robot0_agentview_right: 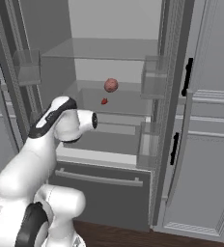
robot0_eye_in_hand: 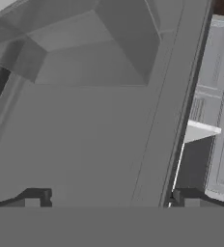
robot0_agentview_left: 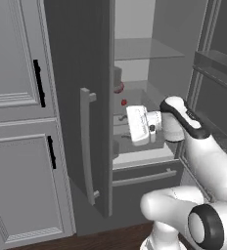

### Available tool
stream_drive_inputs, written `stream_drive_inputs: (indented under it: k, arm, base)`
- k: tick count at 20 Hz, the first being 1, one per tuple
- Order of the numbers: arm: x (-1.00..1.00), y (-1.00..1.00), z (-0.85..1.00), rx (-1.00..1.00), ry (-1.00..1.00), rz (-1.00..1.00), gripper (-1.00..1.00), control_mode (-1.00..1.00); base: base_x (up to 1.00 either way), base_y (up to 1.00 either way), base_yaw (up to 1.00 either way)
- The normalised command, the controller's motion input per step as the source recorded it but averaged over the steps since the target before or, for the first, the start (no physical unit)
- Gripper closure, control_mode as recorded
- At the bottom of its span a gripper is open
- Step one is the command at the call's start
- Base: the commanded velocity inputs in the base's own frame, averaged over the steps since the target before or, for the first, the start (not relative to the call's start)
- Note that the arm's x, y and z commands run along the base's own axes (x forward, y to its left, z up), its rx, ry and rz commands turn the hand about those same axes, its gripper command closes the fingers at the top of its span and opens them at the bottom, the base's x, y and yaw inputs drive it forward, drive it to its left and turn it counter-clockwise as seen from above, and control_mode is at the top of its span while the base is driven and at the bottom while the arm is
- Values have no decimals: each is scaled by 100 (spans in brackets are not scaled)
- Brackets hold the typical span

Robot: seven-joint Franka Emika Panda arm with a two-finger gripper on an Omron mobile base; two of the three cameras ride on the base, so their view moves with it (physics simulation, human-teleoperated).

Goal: Take the strawberry from the fridge and place it on top of the pancake, located on the dining counter.

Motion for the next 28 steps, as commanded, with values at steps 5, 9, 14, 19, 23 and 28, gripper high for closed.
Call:
stream_drive_inputs:
  k: [5,9,14,19,23,28]
  arm:
    - [1,100,-13,0,0,31,-100,-100]
    - [0,100,-12,-2,0,23,-100,-100]
    - [0,100,-15,-5,3,14,-100,-100]
    - [0,98,-14,-5,6,1,-100,-100]
    - [0,41,-1,0,1,0,-100,-100]
    - [-6,-39,0,0,-4,0,-100,-100]
  base:
    - [0,0,0]
    - [0,0,0]
    - [0,0,0]
    - [0,0,0]
    - [0,0,0]
    - [0,0,0]
